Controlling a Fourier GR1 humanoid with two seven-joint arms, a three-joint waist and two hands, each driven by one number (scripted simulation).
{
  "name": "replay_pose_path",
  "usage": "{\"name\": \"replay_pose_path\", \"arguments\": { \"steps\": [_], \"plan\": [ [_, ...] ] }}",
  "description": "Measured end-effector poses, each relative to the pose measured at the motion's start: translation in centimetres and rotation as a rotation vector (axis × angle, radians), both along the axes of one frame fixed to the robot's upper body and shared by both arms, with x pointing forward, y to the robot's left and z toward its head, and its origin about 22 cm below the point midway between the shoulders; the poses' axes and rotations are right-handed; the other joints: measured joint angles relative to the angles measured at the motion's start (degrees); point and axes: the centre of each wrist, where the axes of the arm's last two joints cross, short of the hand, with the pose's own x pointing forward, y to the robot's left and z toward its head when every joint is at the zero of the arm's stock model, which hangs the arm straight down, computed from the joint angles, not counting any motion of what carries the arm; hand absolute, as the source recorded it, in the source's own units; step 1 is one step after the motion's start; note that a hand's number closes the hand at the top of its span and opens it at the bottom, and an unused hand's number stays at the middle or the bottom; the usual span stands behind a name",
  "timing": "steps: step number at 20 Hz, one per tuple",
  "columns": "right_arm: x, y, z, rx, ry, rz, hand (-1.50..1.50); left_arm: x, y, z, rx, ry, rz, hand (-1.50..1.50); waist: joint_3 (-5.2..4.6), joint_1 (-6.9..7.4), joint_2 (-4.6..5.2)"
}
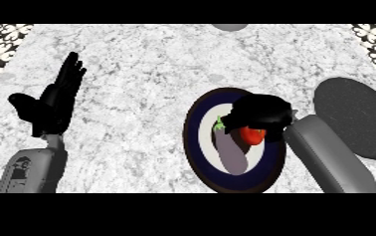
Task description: Pick the tomato from the plate and place it in the pan
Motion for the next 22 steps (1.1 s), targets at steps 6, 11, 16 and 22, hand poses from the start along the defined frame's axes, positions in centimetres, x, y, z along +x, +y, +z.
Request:
{"name": "replay_pose_path", "arguments": {
  "steps": [6,11,16,22],
  "plan": [
    [0.0,0.0,-0.5,-0.008,0.015,-0.1,1.5,-0.4,-0.5,0.0,0.004,0.009,0.004,0.0,-0.28,-0.24,-0.36],
    [-0.4,-2.8,-2.4,-0.043,0.166,-0.603,1.5,-0.7,0.7,0.0,0.009,0.014,0.055,0.0,-0.94,-3.82,-1.51],
    [-0.9,-2.4,-3.0,-0.02,0.203,-1.041,1.5,-1.3,1.5,-0.4,0.013,0.031,0.086,0.0,-0.72,-5.43,-2.14],
    [-1.1,2.4,1.3,0.18,-0.014,-1.379,1.5,-1.8,1.8,-0.7,0.014,0.039,0.085,0.0,-0.09,-5.01,-2.06]
  ]
}}
